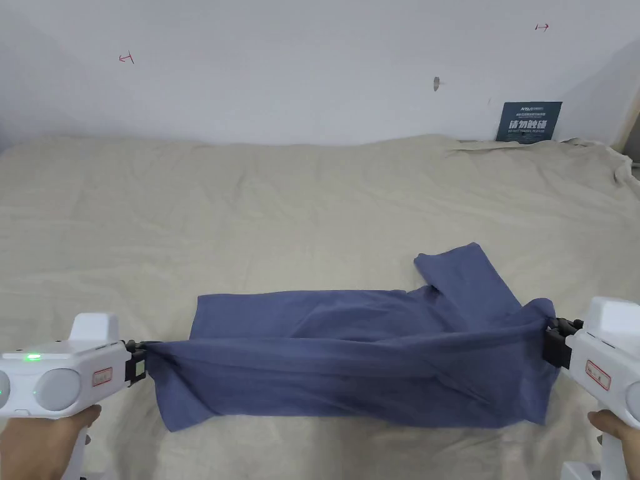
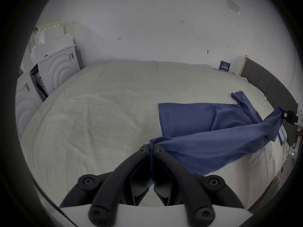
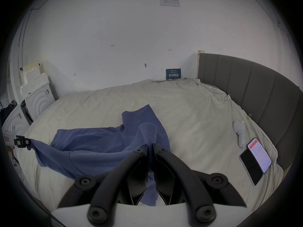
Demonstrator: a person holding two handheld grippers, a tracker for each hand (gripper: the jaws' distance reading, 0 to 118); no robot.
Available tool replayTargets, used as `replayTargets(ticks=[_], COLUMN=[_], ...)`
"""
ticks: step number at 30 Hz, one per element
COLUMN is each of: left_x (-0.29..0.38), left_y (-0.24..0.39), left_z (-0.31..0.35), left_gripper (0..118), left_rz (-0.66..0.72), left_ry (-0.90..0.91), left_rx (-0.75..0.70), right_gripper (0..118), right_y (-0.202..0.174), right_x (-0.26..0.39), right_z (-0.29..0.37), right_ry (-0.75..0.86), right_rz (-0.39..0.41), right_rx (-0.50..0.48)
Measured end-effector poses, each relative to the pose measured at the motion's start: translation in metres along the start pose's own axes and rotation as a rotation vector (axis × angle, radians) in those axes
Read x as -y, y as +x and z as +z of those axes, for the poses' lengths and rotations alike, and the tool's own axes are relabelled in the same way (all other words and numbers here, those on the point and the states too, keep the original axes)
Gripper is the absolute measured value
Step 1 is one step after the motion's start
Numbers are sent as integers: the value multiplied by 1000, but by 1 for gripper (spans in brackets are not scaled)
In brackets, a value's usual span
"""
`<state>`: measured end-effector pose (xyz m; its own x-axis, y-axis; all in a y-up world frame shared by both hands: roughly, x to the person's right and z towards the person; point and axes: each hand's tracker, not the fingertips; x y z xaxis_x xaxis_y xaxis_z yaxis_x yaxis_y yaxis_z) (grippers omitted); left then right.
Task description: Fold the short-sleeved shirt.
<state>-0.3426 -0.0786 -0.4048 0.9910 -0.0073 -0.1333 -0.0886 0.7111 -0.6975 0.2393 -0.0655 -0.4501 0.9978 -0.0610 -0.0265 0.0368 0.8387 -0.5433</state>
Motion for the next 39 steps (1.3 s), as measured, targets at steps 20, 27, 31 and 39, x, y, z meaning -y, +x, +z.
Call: replayTargets(ticks=[20, 27, 31, 39], left_x=[10, -6, -16, 1], left_y=[14, 16, 17, 46], left_z=[-88, -45, 1, 96], left_gripper=[7, 101, 106, 118], left_rz=[-68, 3, 65, 56], left_ry=[-217, -162, -11, 285], left_rx=[-33, 24, 82, 74], right_gripper=[5, 86, 86, 100], right_y=[-1, -1, -4, -16], right_x=[42, 10, -10, -11], right_z=[-85, -26, 31, 124], right_ry=[-269, -123, 13, 208], right_rz=[-19, -33, -20, -4], right_rx=[133, 36, 10, -22])
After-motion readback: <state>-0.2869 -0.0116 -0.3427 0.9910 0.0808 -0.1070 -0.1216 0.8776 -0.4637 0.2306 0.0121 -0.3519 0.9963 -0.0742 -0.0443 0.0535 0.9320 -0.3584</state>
